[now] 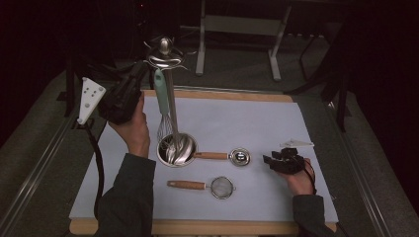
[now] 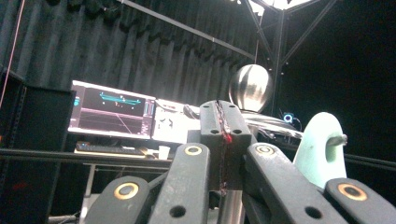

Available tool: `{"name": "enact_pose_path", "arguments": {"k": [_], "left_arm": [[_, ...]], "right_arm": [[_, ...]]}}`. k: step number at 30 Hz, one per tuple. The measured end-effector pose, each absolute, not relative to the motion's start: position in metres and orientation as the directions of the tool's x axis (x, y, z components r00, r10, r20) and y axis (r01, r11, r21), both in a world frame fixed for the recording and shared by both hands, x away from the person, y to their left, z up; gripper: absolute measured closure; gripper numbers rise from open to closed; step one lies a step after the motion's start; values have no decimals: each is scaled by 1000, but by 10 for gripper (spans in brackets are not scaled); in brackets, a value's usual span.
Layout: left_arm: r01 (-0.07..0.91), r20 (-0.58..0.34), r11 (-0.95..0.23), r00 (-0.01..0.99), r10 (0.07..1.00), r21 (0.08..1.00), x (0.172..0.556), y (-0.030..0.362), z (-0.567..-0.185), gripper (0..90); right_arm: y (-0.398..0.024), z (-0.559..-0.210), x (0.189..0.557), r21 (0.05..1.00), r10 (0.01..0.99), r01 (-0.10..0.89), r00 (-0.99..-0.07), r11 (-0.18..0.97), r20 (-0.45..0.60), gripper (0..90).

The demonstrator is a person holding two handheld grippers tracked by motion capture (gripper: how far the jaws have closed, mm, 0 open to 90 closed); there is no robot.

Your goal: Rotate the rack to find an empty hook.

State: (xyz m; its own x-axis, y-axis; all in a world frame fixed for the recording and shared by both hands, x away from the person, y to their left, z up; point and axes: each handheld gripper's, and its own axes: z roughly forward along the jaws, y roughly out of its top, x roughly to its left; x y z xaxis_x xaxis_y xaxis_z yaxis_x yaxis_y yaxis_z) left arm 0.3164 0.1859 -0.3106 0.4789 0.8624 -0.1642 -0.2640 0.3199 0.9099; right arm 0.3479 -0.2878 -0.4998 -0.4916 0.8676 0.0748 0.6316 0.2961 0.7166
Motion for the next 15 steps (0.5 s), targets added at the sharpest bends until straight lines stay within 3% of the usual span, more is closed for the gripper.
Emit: {"name": "enact_pose_path", "arguments": {"k": [15], "left_arm": [[-246, -164, 305, 465, 870, 920, 324, 190, -306, 896]], "right_arm": [[-289, -500, 348, 717, 869, 633, -489, 293, 76, 546]]}}
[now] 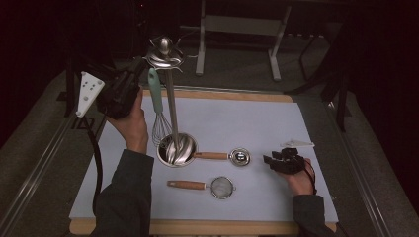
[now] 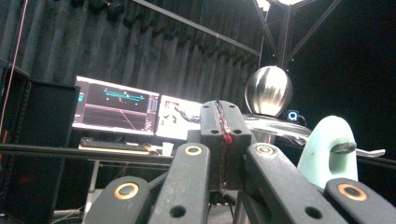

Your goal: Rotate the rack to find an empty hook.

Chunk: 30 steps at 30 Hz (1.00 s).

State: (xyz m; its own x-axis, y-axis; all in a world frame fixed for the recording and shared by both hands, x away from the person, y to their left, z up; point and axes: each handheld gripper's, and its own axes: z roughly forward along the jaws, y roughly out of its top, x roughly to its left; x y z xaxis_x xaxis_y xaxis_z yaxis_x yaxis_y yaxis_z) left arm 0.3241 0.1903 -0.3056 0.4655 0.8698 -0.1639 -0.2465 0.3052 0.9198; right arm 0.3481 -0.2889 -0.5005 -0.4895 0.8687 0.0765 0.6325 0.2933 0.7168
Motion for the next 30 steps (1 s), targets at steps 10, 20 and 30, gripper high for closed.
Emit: {"name": "enact_pose_path", "arguments": {"k": [10, 20, 30], "left_arm": [[-228, -150, 284, 469, 870, 931, 318, 197, -304, 896], [-164, -119, 223, 485, 866, 961, 313, 204, -308, 893], [-83, -70, 129, 508, 859, 988, 308, 209, -319, 893]], "right_arm": [[-289, -501, 348, 715, 869, 635, -489, 293, 78, 547], [-289, -502, 348, 712, 870, 637, -488, 296, 75, 547], [-291, -501, 348, 715, 872, 636, -484, 289, 77, 547]]}}
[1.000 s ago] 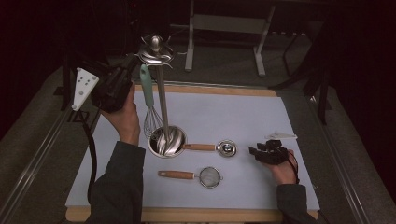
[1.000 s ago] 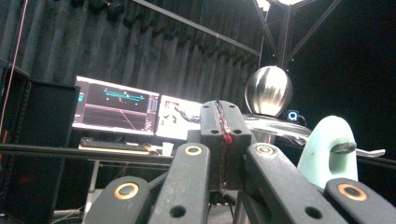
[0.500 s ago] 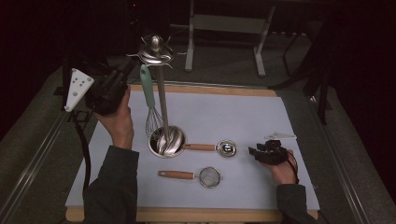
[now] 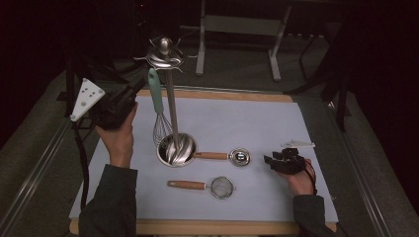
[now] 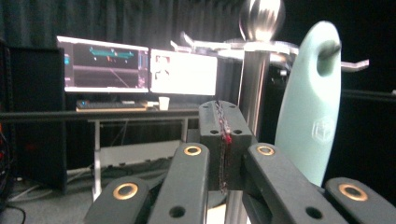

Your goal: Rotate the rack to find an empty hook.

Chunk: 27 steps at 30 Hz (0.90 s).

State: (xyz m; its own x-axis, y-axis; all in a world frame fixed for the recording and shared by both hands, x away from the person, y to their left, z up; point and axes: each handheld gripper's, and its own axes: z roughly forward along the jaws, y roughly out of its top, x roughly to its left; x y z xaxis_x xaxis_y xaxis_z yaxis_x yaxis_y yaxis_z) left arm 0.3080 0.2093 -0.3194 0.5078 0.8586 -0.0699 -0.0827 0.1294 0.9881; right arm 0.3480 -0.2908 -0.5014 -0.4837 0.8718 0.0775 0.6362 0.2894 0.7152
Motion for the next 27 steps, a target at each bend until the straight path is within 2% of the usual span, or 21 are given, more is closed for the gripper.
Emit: {"name": "enact_pose_path", "arguments": {"k": [27], "left_arm": [[141, -29, -61, 559, 829, 988, 313, 216, -354, 858]], "right_arm": [[-291, -501, 347, 718, 874, 635, -479, 285, 77, 547]]}}
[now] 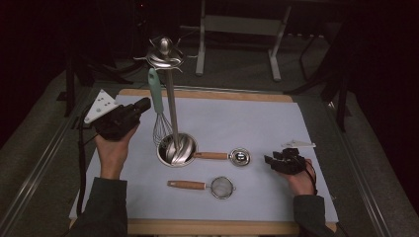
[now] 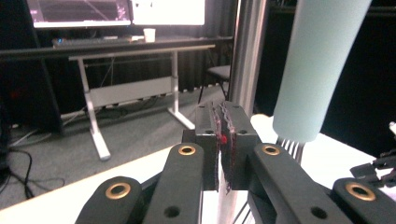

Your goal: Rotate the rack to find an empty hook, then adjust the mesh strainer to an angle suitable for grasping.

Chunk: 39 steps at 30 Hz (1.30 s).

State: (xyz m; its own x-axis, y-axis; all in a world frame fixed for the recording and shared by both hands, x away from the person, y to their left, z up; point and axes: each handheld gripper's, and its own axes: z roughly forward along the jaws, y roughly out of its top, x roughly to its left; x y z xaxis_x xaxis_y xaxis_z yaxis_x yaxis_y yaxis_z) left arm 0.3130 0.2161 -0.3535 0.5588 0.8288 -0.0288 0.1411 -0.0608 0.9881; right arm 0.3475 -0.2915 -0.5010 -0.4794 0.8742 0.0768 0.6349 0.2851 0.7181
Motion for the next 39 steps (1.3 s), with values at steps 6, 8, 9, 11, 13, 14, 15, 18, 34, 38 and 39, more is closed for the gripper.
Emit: {"name": "enact_pose_path", "arguments": {"k": [6, 8, 9, 11, 13, 14, 15, 18, 34, 38, 39], "left_arm": [[202, -17, -108, 536, 844, 973, 313, 221, -371, 842], [224, -22, -114, 528, 849, 968, 313, 223, -379, 834], [236, -25, -117, 525, 851, 965, 312, 225, -384, 830], [260, -23, -130, 515, 857, 957, 312, 226, -393, 820], [284, -23, -142, 507, 861, 948, 310, 228, -403, 801], [295, -22, -149, 507, 862, 944, 310, 229, -409, 792], [305, -25, -151, 505, 863, 940, 309, 230, -414, 787], [334, -22, -171, 503, 864, 927, 306, 231, -431, 780], [445, -73, -151, 447, 892, 883, 297, 239, -500, 727], [472, -53, -179, 436, 898, 863, 300, 239, -511, 725], [479, -55, -181, 437, 898, 859, 301, 239, -514, 726]], "right_arm": [[-291, -500, 347, 720, 873, 632, -482, 287, 75, 547], [-291, -500, 348, 720, 873, 631, -483, 289, 73, 547], [-290, -500, 347, 719, 873, 632, -483, 290, 73, 547], [-290, -500, 347, 718, 871, 631, -486, 293, 71, 547], [-289, -500, 347, 718, 870, 630, -488, 295, 70, 547], [-288, -500, 347, 720, 869, 627, -490, 297, 68, 547], [-288, -500, 347, 720, 869, 627, -491, 298, 68, 547], [-287, -500, 347, 718, 867, 627, -493, 301, 68, 549], [-274, -495, 346, 726, 850, 601, -525, 334, 43, 552], [-269, -493, 346, 729, 842, 589, -539, 348, 34, 552], [-267, -493, 346, 730, 840, 587, -542, 351, 31, 551]]}}
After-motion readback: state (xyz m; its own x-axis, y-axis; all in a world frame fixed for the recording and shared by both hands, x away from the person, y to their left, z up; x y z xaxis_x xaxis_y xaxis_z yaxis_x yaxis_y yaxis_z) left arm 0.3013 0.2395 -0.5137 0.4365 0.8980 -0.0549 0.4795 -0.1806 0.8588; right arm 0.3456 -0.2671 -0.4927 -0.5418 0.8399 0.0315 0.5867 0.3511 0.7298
